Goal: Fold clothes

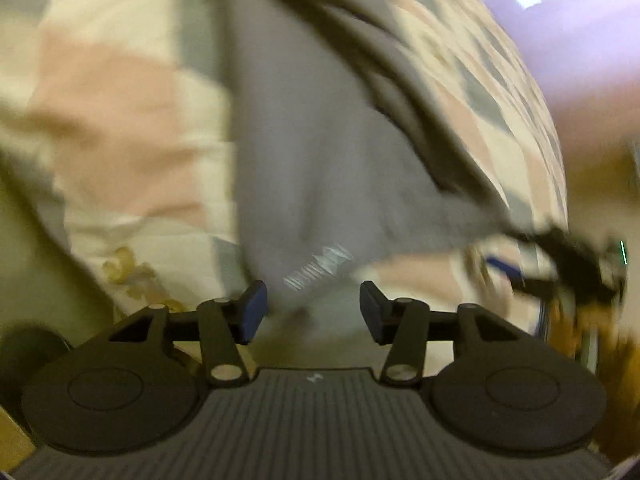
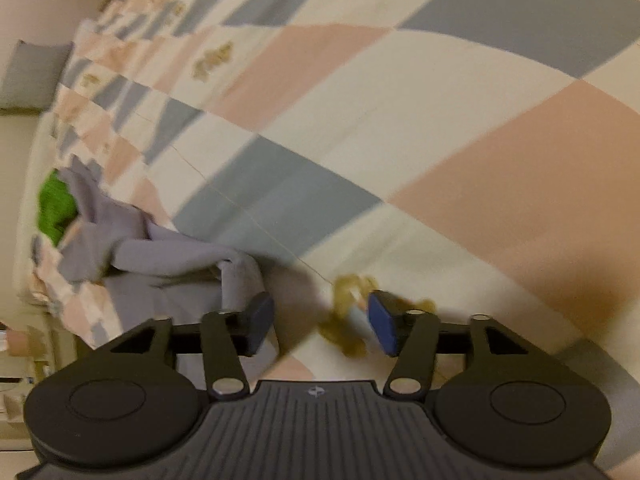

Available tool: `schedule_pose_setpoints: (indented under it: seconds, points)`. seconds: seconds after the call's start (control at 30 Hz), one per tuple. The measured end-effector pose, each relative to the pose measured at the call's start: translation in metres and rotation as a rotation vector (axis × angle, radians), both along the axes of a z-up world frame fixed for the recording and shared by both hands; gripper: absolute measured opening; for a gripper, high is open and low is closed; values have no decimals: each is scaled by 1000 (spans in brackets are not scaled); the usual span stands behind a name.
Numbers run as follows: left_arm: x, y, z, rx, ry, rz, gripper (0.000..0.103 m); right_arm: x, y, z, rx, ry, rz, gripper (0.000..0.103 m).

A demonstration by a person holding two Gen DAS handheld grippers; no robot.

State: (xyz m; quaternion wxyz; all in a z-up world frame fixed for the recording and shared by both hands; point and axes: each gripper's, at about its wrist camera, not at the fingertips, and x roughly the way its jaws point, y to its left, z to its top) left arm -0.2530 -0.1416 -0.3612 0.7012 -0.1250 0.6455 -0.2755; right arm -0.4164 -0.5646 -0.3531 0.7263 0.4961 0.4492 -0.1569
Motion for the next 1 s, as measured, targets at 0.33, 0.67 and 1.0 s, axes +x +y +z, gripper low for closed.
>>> schedule_pose_setpoints:
  seconds: [0.33,0.67,1.0]
  points:
    - [21,25,-60,-220,212,326,49,23,19,38,-163,-115,145,64]
    - [17,6,-74,-336,298,300,44,38,17,-3,-59,-40,112,71]
    - [25,-4,-79,-335,322,317,9,50,20,-13,-3,-41,215,9]
